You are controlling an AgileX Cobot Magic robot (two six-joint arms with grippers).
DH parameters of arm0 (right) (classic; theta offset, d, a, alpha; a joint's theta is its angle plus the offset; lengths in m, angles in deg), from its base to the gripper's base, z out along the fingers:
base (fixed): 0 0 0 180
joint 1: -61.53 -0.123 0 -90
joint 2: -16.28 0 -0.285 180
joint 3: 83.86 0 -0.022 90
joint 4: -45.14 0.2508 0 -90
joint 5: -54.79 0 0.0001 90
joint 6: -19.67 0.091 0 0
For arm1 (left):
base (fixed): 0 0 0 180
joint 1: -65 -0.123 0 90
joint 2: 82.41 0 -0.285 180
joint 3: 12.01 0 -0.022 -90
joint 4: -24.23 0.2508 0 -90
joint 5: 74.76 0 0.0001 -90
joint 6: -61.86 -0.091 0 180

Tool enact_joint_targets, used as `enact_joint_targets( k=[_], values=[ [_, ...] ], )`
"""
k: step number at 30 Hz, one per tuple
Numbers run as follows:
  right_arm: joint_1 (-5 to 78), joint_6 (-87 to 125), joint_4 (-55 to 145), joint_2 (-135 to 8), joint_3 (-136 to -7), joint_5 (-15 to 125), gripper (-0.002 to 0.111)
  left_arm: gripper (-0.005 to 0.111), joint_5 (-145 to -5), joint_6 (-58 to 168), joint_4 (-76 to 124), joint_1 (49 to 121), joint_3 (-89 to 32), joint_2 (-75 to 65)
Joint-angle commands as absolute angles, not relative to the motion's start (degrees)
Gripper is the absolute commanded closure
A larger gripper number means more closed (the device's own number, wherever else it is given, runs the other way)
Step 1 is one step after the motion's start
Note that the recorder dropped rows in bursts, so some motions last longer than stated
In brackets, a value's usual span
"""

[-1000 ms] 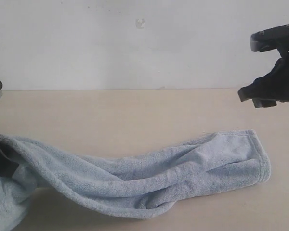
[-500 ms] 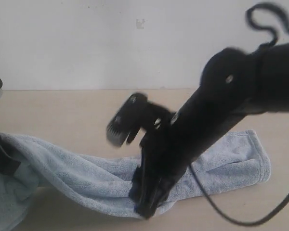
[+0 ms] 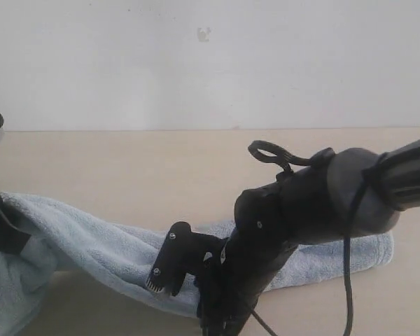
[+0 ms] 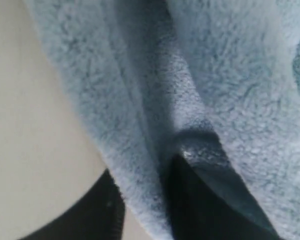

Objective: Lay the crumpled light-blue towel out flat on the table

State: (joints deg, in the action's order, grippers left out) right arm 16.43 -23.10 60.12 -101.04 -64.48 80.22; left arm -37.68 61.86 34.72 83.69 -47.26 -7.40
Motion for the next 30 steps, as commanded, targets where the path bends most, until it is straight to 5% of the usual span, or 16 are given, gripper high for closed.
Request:
enact_joint_targets(
  k=[1,12,23,28,30],
  values=[
    [16.3,-16.0,50.7,-98.5,-65.4,81.3,0.107,0.103,-38.6,62.4,34.1,83.5,-47.5,-7.3],
    [16.4,27.5,-0.9,-82.1,-70.8,105.0,0.107,0.103,-37.5,62.4,34.7,83.5,-47.5,-7.3],
    [17.1,20.4,4.0,-87.0,-70.0,102.3,0.107,0.103,-36.3,62.4,34.7,83.5,-47.5,-7.3],
    [25.8,33.0,5.3,-95.2,-70.0,103.2,0.106,0.103,-35.8,62.4,34.3,83.5,-48.9,-7.3],
    [29.3,32.5,8.3,-96.9,-70.0,101.4,0.093,0.103,-37.1,62.4,33.6,83.5,-49.4,-7.3]
  ],
)
